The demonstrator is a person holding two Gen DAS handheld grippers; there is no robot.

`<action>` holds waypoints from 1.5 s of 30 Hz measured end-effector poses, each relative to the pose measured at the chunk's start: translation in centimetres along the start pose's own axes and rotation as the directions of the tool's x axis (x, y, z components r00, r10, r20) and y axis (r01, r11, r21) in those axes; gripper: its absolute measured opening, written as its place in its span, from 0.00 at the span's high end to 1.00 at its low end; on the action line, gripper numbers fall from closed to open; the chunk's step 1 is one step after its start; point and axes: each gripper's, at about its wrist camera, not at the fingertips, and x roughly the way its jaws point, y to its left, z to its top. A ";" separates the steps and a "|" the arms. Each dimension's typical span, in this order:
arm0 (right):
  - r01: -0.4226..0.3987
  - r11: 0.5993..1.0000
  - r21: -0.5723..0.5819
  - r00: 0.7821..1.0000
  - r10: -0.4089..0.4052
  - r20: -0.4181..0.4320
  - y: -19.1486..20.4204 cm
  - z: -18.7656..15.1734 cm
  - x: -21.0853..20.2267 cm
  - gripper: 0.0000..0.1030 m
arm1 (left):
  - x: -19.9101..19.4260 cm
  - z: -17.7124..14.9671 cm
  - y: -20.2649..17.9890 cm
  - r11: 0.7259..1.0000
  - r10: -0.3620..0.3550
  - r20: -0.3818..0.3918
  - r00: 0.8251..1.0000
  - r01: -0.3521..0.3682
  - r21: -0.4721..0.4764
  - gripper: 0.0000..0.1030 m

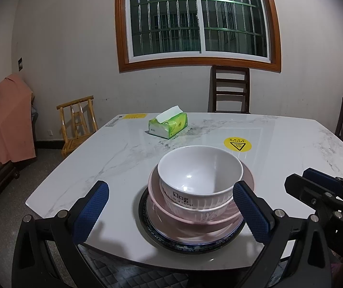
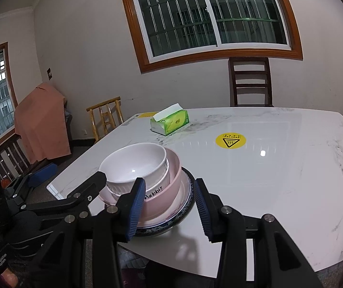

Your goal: Organize plates and bowls

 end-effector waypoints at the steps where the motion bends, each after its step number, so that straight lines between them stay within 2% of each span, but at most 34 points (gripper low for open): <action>1: -0.001 1.000 0.000 1.000 0.001 -0.002 0.0 0.0 0.0 0.59 | 0.0 0.0 0.1 1.000 0.000 -0.001 1.000 0.000 0.000 0.00; 36: -0.023 0.998 0.051 0.999 0.024 -0.021 -1.9 -0.3 0.9 0.58 | 0.7 -0.5 -1.5 0.999 0.024 -0.047 0.999 -0.023 0.024 0.00; 45: -0.029 0.994 0.103 0.999 0.033 -0.036 -4.0 -0.8 1.6 0.58 | 1.8 -0.5 -1.8 1.000 0.027 -0.098 0.995 -0.026 0.011 0.00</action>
